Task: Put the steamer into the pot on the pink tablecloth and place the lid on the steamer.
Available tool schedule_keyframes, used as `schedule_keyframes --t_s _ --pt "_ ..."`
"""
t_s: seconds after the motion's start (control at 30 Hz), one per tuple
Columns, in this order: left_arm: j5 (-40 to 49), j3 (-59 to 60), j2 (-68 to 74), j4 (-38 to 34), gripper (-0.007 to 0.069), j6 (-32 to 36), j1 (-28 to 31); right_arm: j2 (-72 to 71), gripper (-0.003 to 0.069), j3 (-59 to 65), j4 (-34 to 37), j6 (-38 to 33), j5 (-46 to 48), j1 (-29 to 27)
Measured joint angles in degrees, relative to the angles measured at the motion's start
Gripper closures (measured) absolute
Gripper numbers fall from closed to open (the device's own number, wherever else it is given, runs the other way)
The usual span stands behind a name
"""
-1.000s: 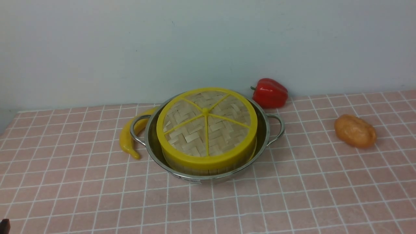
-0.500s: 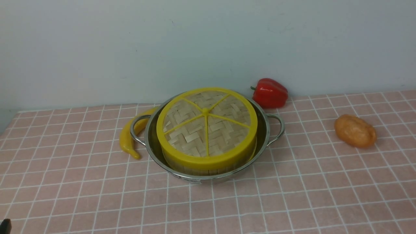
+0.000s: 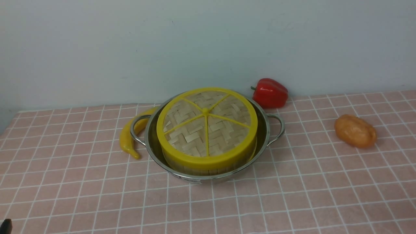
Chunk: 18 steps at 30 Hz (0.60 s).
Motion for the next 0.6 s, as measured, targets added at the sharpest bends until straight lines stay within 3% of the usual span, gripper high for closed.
schedule_keyframes --t_s 0.6 --pt "0.0 0.0 0.0 0.0 0.0464 0.0 0.0 0.0 0.0417 0.1 0.2 0.1 0.0 0.0"
